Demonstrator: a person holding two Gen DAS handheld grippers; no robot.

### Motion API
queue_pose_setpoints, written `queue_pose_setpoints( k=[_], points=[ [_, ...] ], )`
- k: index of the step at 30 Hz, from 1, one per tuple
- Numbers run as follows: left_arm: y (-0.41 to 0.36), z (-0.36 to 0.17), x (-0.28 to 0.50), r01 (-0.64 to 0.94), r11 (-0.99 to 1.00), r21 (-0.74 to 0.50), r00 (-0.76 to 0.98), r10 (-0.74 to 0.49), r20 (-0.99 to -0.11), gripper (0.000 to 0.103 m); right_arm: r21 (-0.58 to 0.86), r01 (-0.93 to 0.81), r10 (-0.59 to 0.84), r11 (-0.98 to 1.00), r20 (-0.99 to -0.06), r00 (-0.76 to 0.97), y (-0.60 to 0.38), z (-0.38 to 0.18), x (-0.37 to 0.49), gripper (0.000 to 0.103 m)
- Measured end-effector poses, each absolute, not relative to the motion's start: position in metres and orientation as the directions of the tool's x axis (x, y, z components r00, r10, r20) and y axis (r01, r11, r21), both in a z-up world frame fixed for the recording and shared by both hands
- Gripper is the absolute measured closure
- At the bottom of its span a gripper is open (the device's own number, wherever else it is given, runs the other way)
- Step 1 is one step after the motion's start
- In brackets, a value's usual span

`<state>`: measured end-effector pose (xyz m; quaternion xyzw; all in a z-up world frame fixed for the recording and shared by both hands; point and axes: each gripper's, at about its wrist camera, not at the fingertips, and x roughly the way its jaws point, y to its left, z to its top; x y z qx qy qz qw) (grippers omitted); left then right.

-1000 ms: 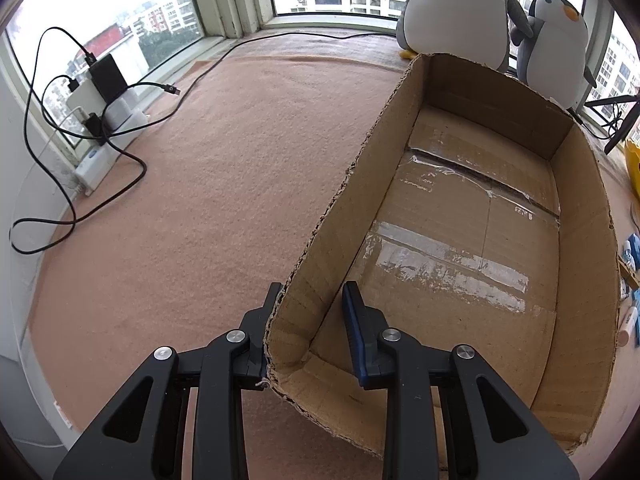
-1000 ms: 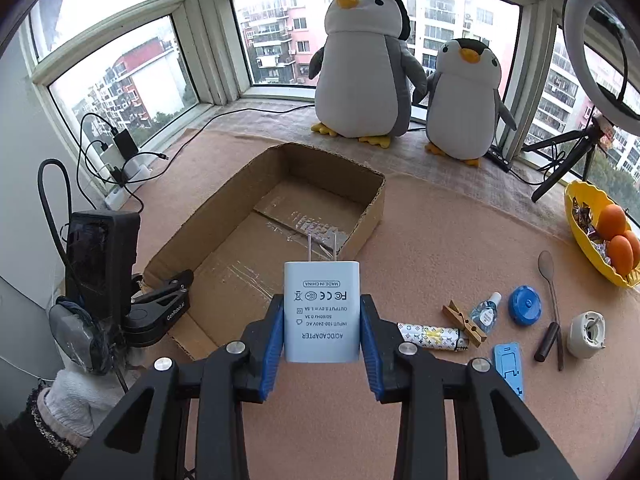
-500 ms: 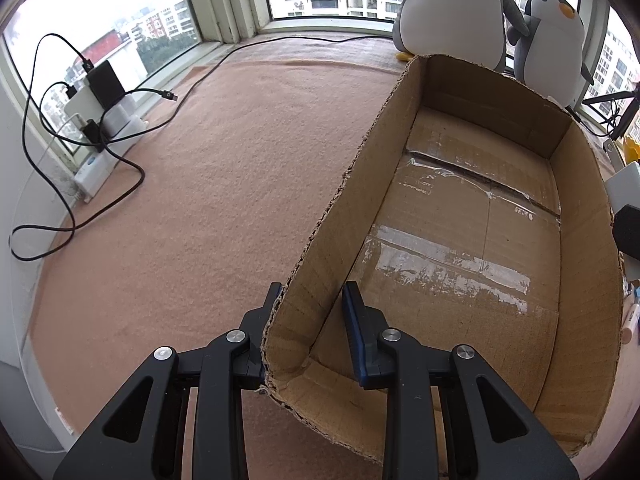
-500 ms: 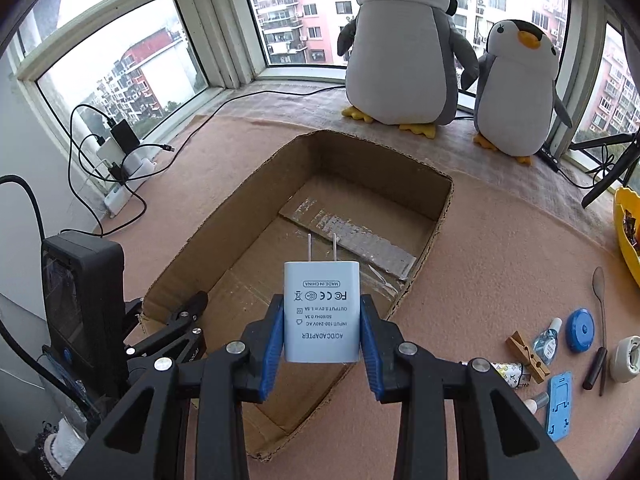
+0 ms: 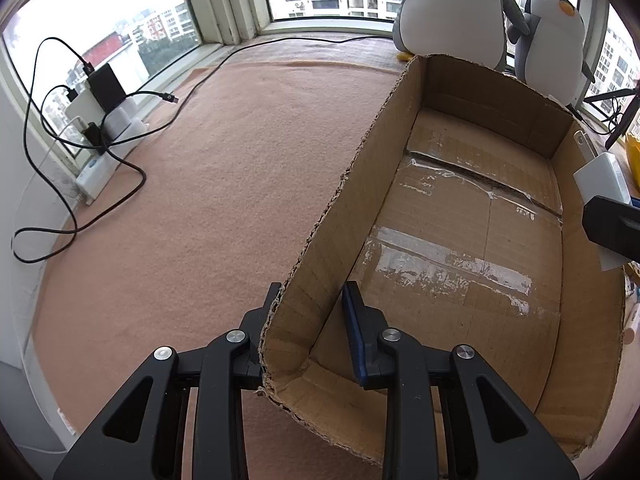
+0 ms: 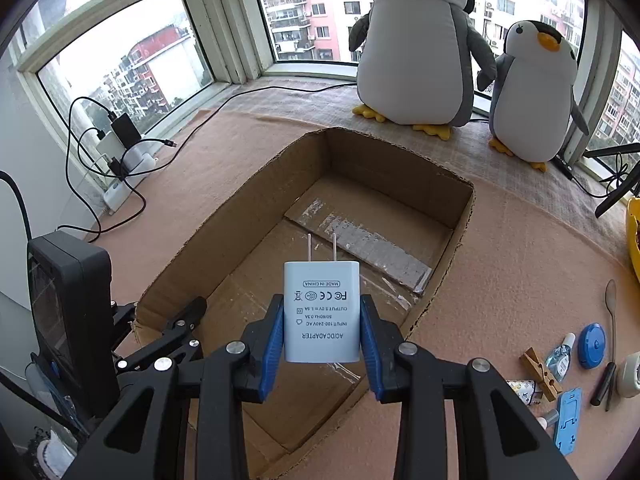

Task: Organize rigid objects
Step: 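Carry the charger over the box and open the right gripper, then move the right gripper to the white plug-in device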

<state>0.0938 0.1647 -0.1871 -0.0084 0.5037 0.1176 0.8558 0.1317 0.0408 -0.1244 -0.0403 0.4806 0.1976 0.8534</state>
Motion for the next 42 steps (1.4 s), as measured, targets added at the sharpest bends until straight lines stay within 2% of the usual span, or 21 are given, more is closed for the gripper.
queue_pose_setpoints(
  k=[2,3,5,19,28,34,42],
  points=[
    [0.164,-0.187,0.093,-0.21,0.972,0.105,0.465,0.193,-0.864,0.076,0.127,-0.381,0.306,0.916,-0.834,0.458,0.04,-0.124,0.131,0.069],
    [0.165,-0.187,0.093,-0.21,0.972,0.104,0.465,0.193,-0.864,0.076,0.127,-0.381,0.307,0.916,-0.833,0.46,0.04,-0.123,0.131,0.059],
    [0.164,-0.187,0.093,-0.209,0.972,0.107,0.467,0.196,-0.862,0.076,0.123,-0.376,0.307,0.918,-0.821,0.481,0.036,-0.119,0.129,0.05],
    [0.164,-0.187,0.093,-0.214,0.971,0.107,0.464,0.198,-0.864,0.076,0.133,-0.356,0.312,0.925,-0.799,0.513,0.014,-0.1,0.119,0.05],
    [0.164,-0.187,0.094,-0.213,0.971,0.109,0.463,0.199,-0.864,0.076,0.154,-0.289,0.296,0.945,-0.779,0.552,-0.034,-0.081,0.104,0.05],
    [0.164,-0.187,0.094,-0.208,0.972,0.114,0.462,0.2,-0.864,0.076,0.145,-0.192,0.232,0.971,-0.772,0.592,-0.096,-0.078,0.087,0.05],
    [0.163,-0.187,0.094,-0.206,0.972,0.117,0.461,0.202,-0.864,0.076,0.16,0.043,0.101,0.986,-0.784,0.612,-0.202,-0.088,0.07,0.05]
  ],
)
